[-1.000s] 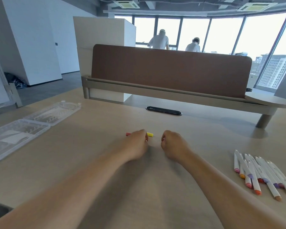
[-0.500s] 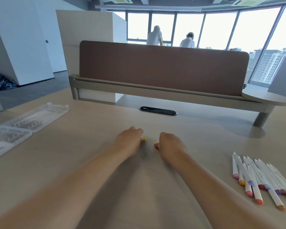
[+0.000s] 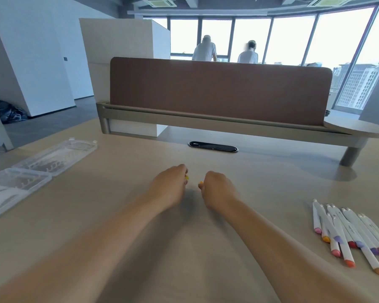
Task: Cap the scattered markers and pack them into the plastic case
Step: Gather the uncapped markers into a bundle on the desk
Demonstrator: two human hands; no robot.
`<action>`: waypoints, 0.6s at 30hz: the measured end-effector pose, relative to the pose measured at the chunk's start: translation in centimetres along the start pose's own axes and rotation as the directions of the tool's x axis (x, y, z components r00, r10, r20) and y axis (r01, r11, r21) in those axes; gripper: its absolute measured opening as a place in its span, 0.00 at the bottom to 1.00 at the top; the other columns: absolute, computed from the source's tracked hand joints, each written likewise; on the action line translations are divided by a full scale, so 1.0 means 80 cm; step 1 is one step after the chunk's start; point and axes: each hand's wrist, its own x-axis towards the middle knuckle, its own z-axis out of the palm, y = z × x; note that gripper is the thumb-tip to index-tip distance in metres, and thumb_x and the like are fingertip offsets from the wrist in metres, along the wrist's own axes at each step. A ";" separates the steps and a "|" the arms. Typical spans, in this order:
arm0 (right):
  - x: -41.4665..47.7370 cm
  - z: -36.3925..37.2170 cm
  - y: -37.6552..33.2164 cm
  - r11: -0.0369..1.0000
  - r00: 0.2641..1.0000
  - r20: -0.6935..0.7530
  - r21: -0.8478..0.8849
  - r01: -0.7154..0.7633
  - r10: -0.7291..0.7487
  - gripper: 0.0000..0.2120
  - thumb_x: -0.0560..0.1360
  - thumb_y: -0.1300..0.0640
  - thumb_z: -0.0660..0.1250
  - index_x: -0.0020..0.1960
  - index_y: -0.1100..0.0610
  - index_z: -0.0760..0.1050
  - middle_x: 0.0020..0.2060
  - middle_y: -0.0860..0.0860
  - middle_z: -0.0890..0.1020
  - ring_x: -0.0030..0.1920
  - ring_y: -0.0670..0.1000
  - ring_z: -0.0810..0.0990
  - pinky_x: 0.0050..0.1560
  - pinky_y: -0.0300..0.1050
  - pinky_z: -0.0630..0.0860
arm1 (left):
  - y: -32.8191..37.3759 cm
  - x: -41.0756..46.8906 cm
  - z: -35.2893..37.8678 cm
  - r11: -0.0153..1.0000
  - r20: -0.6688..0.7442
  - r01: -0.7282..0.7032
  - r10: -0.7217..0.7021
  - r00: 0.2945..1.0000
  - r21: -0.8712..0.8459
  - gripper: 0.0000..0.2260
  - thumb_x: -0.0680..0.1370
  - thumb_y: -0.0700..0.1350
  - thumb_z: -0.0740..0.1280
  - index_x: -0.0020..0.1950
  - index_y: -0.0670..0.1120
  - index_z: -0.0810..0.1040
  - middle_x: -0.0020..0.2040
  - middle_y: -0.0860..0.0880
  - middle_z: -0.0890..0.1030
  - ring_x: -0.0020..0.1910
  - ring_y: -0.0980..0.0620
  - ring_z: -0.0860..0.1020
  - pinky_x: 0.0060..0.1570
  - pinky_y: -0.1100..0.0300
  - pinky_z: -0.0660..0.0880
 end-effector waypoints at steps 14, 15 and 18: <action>0.016 0.028 -0.035 0.999 0.995 0.097 0.023 0.038 -0.040 0.08 0.80 0.58 0.61 0.53 0.56 0.77 0.51 0.55 0.80 0.51 0.57 0.78 0.47 0.45 0.74 | -0.054 -0.006 -0.007 0.982 0.107 0.050 -0.070 0.992 0.180 0.07 0.81 0.45 0.61 0.57 0.43 0.72 0.56 0.41 0.73 0.52 0.39 0.76 0.48 0.51 0.72; 0.014 0.027 -0.034 0.999 0.994 0.105 0.026 0.040 -0.042 0.07 0.80 0.57 0.61 0.53 0.56 0.77 0.51 0.55 0.80 0.51 0.57 0.78 0.46 0.45 0.73 | -0.050 -0.008 -0.007 0.978 0.102 0.047 -0.068 0.992 0.202 0.07 0.81 0.44 0.61 0.57 0.42 0.71 0.56 0.40 0.73 0.52 0.38 0.76 0.46 0.51 0.71; 0.003 0.022 -0.028 0.998 0.993 0.108 0.041 0.037 -0.042 0.06 0.79 0.56 0.61 0.49 0.54 0.76 0.51 0.54 0.80 0.49 0.56 0.78 0.44 0.44 0.71 | -0.038 -0.015 -0.007 0.973 0.103 0.056 -0.080 0.991 0.223 0.07 0.81 0.43 0.59 0.57 0.41 0.71 0.57 0.39 0.72 0.53 0.37 0.77 0.43 0.53 0.67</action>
